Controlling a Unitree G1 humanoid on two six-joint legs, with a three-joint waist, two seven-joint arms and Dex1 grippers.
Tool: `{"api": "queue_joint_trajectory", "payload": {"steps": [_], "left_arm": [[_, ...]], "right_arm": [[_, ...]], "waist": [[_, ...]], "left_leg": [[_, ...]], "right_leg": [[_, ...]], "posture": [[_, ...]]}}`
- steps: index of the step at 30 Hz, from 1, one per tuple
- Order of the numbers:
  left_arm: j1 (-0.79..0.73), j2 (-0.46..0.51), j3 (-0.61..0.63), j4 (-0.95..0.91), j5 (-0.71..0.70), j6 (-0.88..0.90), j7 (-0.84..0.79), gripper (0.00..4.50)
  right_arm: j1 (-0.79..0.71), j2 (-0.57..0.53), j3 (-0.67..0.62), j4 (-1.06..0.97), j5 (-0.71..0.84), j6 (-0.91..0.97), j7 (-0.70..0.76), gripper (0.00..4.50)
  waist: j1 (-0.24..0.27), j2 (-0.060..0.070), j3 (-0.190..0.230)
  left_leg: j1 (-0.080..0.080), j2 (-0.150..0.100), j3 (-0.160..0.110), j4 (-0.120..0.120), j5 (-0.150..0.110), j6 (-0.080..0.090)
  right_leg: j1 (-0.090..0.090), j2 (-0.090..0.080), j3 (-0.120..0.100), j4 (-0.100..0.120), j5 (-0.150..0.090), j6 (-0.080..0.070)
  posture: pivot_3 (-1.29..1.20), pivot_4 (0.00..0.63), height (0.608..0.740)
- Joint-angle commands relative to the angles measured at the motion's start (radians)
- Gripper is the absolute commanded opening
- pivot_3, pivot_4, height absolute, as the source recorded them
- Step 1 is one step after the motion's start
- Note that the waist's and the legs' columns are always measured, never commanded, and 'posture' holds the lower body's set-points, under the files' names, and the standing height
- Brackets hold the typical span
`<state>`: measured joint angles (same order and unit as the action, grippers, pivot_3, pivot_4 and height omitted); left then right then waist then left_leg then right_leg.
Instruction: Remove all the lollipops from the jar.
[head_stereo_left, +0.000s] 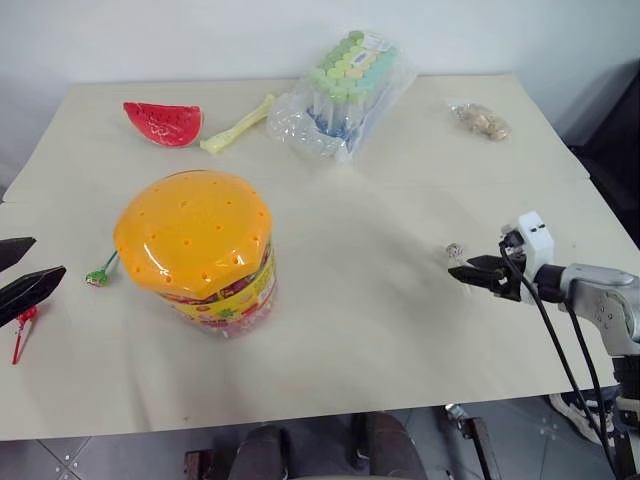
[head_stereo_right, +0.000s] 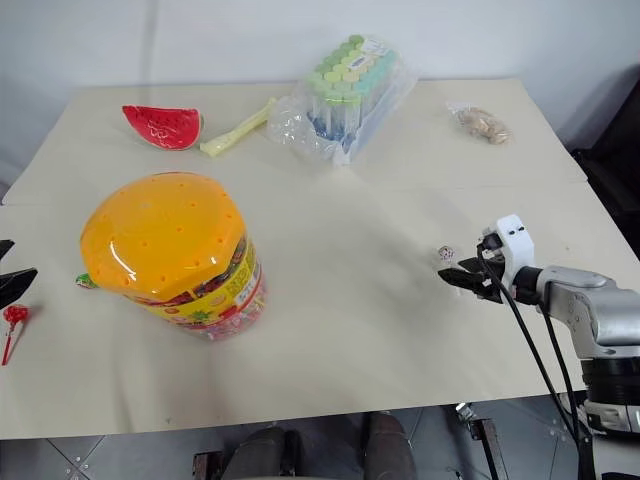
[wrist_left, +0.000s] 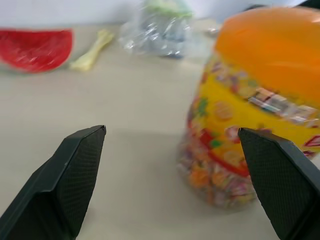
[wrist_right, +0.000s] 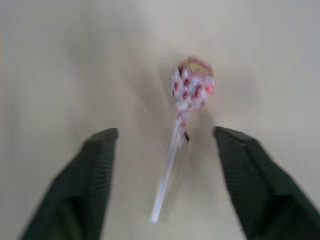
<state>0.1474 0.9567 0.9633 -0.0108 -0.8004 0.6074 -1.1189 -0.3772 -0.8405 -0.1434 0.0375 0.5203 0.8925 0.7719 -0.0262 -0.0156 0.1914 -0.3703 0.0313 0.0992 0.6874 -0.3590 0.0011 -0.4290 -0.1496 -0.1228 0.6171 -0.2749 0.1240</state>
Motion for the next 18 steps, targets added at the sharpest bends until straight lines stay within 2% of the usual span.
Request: {"api": "queue_joint_trajectory", "payload": {"steps": [1,4,7,12,18], "left_arm": [[0.006,-0.004,0.006,-0.014,0.013,-0.048,-0.019,4.50],[0.020,-0.016,-0.002,-0.018,0.012,-0.055,-0.030,4.50],[0.033,-0.035,-0.018,-0.029,0.021,-0.080,-0.038,4.50],[0.018,-0.046,-0.061,-0.001,0.063,-0.116,-0.003,4.50],[0.026,-0.089,-0.091,0.009,0.110,-0.173,0.048,4.50]], "right_arm": [[0.016,-0.007,-0.082,-0.071,0.037,-0.039,0.029,4.46],[0.054,0.004,-0.135,-0.177,0.093,-0.127,0.111,4.46],[0.117,-0.009,-0.124,-0.297,0.125,-0.224,0.245,4.46],[0.126,-0.030,0.045,-0.313,0.017,-0.402,0.400,4.46],[0.031,0.063,0.157,-0.194,-0.045,-0.525,0.440,4.46]], "waist": [[0.001,0.000,0.000],[0.000,0.000,0.000],[0.000,0.000,0.000],[0.000,-0.002,-0.001],[-0.002,-0.002,-0.001]], "left_leg": [[0.000,0.000,0.000,0.000,0.000,0.000],[0.000,0.000,0.000,0.000,0.000,0.000],[0.000,0.000,0.000,0.000,0.000,0.000],[0.001,0.000,0.000,0.000,0.000,0.000],[0.002,0.000,0.000,0.001,0.000,0.000]], "right_leg": [[0.000,0.000,0.000,0.000,0.000,0.000],[0.000,0.000,0.000,0.000,0.000,0.000],[0.000,0.000,0.000,0.000,0.000,0.000],[0.001,0.000,0.000,0.000,0.000,0.000],[0.001,0.000,0.000,0.001,0.000,-0.001]], "posture": [[0.00,0.150,0.740],[0.00,0.150,0.740],[0.00,0.150,0.740],[0.00,0.150,0.740],[0.00,0.150,0.740]]}}
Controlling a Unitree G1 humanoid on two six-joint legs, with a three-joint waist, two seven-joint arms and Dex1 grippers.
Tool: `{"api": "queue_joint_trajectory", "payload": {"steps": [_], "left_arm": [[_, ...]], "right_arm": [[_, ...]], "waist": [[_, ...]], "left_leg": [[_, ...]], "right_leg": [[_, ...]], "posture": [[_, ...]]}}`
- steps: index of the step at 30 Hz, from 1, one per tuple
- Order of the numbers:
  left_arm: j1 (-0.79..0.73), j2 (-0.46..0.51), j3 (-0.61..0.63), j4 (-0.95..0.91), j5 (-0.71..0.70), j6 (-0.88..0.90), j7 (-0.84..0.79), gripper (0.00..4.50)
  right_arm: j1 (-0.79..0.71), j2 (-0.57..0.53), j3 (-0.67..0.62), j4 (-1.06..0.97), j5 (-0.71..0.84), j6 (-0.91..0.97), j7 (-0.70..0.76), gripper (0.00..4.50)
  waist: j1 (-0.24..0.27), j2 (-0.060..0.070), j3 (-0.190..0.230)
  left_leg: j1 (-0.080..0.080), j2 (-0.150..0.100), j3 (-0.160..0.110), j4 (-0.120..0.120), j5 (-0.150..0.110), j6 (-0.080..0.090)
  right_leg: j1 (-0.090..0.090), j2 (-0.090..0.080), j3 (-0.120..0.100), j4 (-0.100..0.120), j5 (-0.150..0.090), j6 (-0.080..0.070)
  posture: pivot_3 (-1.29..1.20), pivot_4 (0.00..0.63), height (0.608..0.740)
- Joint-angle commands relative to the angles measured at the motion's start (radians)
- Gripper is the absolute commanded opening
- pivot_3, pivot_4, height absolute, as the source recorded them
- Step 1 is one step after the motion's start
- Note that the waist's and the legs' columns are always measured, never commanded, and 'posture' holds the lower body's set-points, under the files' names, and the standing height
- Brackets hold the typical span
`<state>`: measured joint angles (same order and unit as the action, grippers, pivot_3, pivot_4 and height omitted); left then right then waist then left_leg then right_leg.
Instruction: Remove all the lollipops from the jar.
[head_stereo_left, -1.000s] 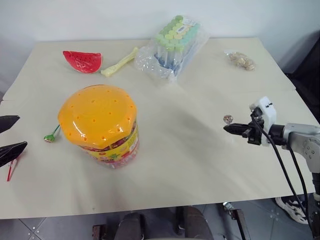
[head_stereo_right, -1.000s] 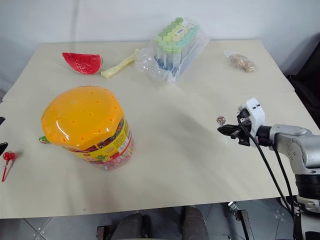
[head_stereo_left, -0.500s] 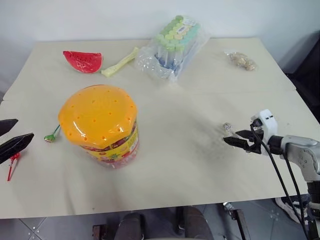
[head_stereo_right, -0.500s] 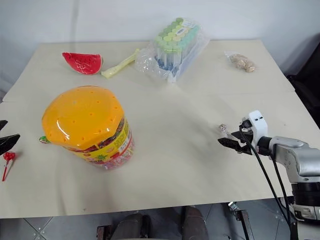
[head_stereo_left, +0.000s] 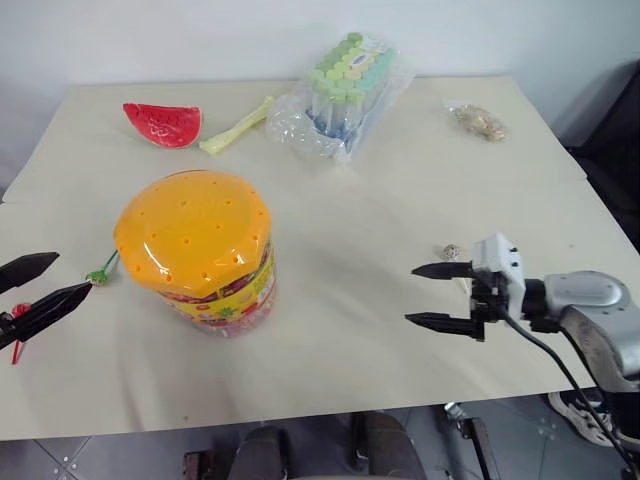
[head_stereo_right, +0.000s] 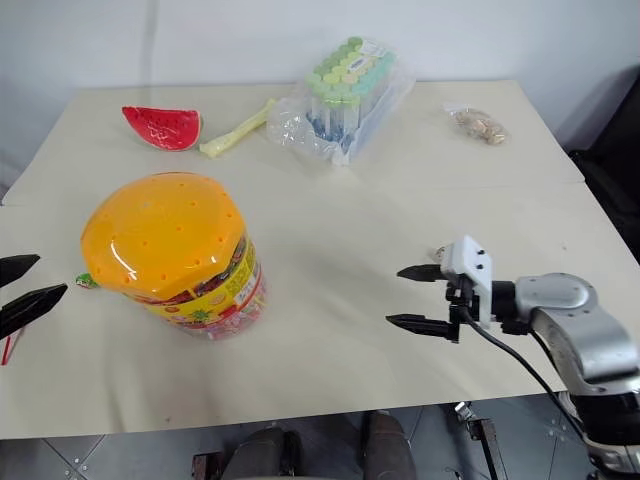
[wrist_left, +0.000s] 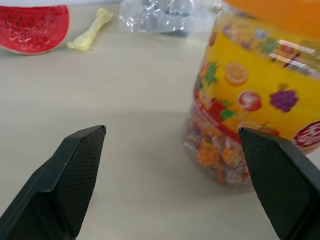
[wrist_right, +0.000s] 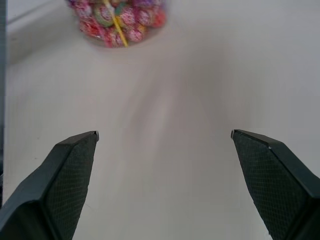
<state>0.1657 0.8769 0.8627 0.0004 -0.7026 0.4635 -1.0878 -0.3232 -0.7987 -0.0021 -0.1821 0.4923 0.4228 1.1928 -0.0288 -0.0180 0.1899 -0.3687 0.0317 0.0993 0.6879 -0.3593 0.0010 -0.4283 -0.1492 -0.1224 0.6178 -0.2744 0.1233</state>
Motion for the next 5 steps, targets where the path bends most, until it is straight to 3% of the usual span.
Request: {"api": "queue_joint_trajectory", "payload": {"steps": [1,5], "left_arm": [[0.010,-0.014,0.007,-0.002,0.012,-0.034,0.017,4.50],[0.028,-0.047,0.000,-0.032,-0.001,-0.044,0.025,4.50]], "right_arm": [[-0.031,0.029,0.022,0.037,-0.023,-0.065,0.023,4.46],[-0.059,0.074,0.030,0.065,-0.035,-0.083,-0.004,4.46]], "waist": [[0.001,0.000,0.000],[0.003,0.000,0.000]], "left_leg": [[0.000,0.000,0.000,0.000,0.000,0.000],[-0.001,0.000,0.000,0.002,0.000,0.000]], "right_leg": [[0.000,0.000,-0.001,0.000,0.000,0.000],[0.000,0.000,0.000,0.000,0.000,0.000]], "posture": [[0.00,0.150,0.740],[0.00,0.150,0.740]]}}
